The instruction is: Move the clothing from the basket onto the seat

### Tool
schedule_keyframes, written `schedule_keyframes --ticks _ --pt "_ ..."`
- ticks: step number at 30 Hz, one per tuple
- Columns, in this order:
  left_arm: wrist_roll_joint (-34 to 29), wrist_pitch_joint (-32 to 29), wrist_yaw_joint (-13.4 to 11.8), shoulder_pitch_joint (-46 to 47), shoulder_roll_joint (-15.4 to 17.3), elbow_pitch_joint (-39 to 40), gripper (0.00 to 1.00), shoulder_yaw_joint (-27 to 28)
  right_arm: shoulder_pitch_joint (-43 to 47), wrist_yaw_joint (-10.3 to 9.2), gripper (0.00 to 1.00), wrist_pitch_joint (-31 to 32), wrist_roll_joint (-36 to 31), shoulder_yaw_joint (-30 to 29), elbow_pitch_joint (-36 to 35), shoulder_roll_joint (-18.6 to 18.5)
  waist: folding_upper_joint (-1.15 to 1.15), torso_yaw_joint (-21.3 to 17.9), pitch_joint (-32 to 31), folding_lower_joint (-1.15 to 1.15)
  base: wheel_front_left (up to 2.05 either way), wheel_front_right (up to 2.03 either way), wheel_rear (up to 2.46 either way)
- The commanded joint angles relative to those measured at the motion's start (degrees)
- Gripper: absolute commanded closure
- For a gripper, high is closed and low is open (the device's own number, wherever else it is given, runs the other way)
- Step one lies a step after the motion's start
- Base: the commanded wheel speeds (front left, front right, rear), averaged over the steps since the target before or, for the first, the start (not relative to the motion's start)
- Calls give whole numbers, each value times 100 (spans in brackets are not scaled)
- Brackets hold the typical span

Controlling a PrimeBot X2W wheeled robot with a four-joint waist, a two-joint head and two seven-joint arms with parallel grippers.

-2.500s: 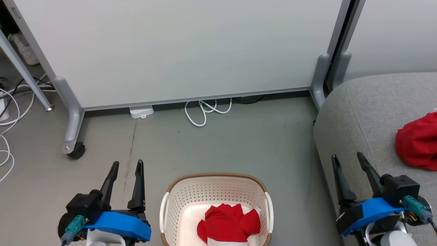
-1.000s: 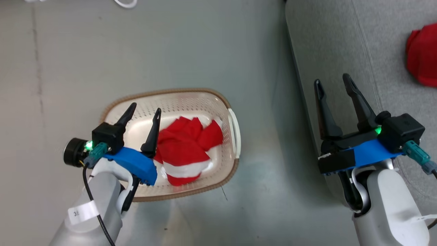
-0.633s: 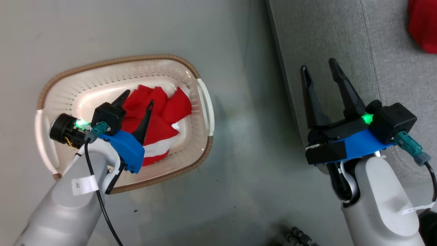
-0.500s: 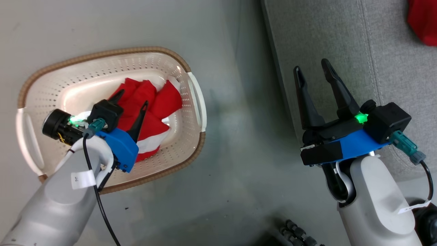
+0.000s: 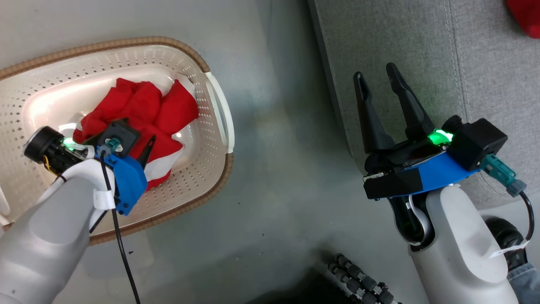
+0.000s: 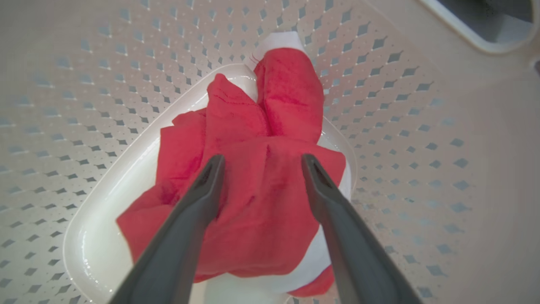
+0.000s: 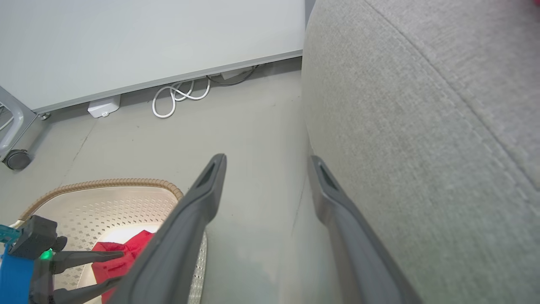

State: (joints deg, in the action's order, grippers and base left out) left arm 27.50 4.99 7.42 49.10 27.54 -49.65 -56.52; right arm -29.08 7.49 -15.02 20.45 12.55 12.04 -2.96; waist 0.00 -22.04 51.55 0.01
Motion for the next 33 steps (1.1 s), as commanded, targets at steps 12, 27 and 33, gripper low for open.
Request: schedule_keyframes --ticks 12,27,33 --pt "21 -553 -180 460 5 -590 0 -129 -83 1 0 -21 87 48 -114 13 0 -41 200 -1 0 0 0" --pt "230 -658 -194 556 -237 -1083 100 -112 -131 1 0 -21 52 54 -108 12 0 33 183 -1 0 0 0" --pt "298 -533 -129 555 -299 -1204 100 -151 -144 1 0 -21 35 55 -75 12 0 63 151 -1 0 0 0"
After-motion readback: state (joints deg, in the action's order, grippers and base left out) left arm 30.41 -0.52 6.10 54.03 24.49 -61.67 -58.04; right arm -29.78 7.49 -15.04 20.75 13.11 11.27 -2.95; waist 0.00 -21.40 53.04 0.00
